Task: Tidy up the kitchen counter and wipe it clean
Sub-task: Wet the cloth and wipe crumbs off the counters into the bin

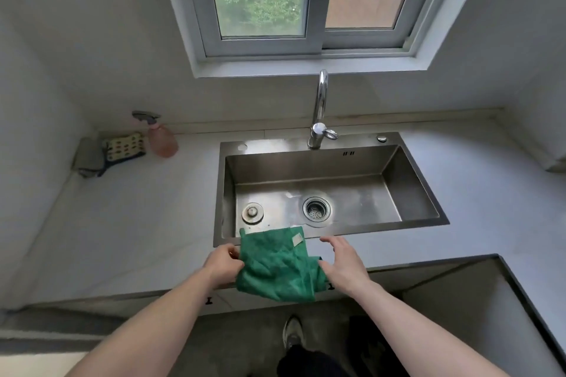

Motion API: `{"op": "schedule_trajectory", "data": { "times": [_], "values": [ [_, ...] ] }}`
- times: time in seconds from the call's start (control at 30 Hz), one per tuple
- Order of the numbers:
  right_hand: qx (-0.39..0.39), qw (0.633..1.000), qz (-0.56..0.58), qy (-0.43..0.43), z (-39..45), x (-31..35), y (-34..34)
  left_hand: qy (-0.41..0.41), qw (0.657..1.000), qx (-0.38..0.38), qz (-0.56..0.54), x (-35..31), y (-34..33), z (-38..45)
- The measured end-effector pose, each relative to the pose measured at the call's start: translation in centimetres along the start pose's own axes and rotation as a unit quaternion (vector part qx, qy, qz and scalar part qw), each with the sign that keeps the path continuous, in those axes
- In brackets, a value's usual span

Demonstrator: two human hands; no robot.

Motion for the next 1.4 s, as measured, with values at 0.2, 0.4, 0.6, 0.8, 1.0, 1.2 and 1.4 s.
{"op": "schedule_trajectory", "data": {
  "times": [0.2,0.4,0.6,0.8,1.0,1.2,1.4],
  "values": [
    [0.049,0.999,0.015,-0.005,6.9,2.2,-1.3,0.041,0.998,-0.032,-0.034,-3.2,1.3,2.9],
    [0.129,0.991,-0.029,-0.021,11.5,2.5,-2.6,0.026,0.998,-0.005,-0.06,-5.4,1.3,4.7],
    [0.093,0.991,0.064,0.073,13.0,6.1,1.6,-0.111,0.983,0.021,-0.146,-10.8,6.6,1.4],
    [-0.068,0.96,0.176,0.206,13.2,17.4,10.6,-0.286,0.947,-0.09,-0.119,-14.1,19.0,-3.9],
    [-0.154,0.911,0.161,0.346,12.7,29.5,16.0,-0.359,0.901,-0.19,-0.153,-14.7,29.6,-10.7],
    [-0.107,0.903,0.155,0.385,10.2,34.0,13.6,-0.365,0.907,-0.18,-0.106,-10.2,33.2,-13.7],
    [0.052,0.928,0.06,0.365,8.2,31.6,7.3,-0.285,0.958,-0.011,-0.008,-2.0,31.4,-10.7]
  ]
}}
Point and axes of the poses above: each hand's wrist, its own z-axis towards the middle knuckle, its own y-axis out of the back of the hand, x = y × z, the point moved 2 cm from there along z, towards the middle knuckle, and after that the axes turned 4 degrees about y, right-handed, at the moved point
